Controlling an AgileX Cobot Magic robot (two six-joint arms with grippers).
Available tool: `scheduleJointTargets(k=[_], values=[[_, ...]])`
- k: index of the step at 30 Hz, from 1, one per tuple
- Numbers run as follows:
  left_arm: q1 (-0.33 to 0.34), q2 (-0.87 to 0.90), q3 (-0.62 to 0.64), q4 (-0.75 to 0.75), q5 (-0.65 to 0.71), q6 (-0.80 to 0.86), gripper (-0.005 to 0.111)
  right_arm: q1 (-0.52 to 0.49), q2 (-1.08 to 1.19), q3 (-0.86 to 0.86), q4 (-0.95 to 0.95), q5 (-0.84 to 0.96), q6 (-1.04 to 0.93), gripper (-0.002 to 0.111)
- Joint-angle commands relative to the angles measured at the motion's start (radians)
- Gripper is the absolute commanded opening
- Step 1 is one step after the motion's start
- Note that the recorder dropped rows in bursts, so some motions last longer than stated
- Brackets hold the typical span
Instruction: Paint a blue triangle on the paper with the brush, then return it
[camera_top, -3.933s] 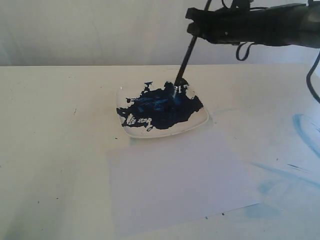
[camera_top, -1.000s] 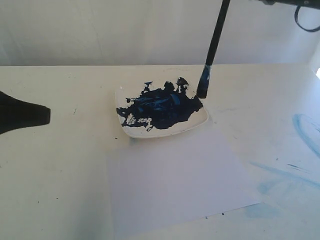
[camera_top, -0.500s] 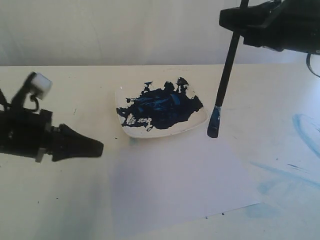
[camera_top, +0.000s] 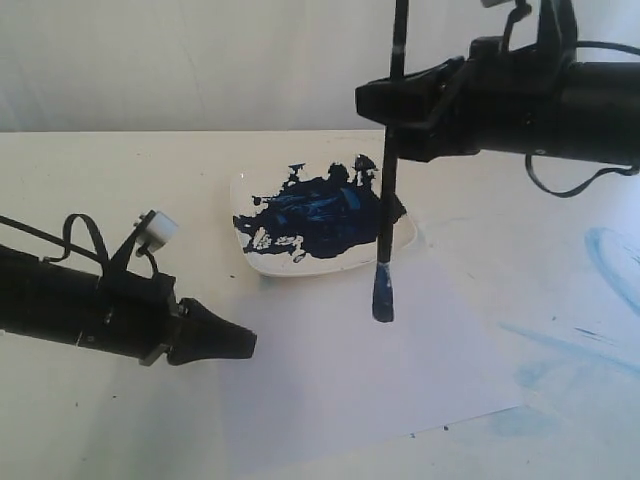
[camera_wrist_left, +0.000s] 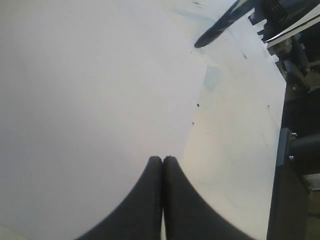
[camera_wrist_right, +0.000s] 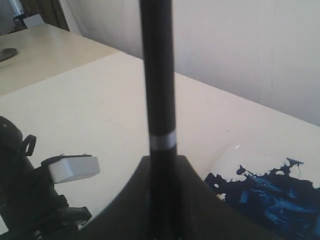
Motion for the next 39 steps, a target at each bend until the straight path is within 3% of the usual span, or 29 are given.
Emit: scheduleJointTargets(k=[1,10,28,32,35,39], values=[[-0.005,0.058,-0.001,-0.009,-0.006,0.034,0.0,0.044,0.038,-0.044,0.007,-0.039,-0.024,0.0],[-0.005,0.124,-0.001,-0.017,-0.071,0.041,0.0,0.129,0.211,-0.192,0.007,-0.044,-0.024,0.0],[-0.005,0.126,-0.001,-0.017,-0.169,0.035,0.0,0.129,0.366,-0.313,0.007,0.008,-0.024,0.0],[-0.005,0.108,-0.043,-0.011,-0.031,0.027,0.0,0.129,0.366,-0.319,0.007,0.006,-0.024,0.0],[-0.017,0.092,-0.119,0.11,-0.071,-0.096,0.0,0.126,0.335,-0.323,0.007,-0.096,-0.024,0.0],[-0.111,0.092,-0.185,0.312,-0.189,-0.241,0.0,0.126,0.307,-0.323,0.007,-0.106,-0.026,0.0]])
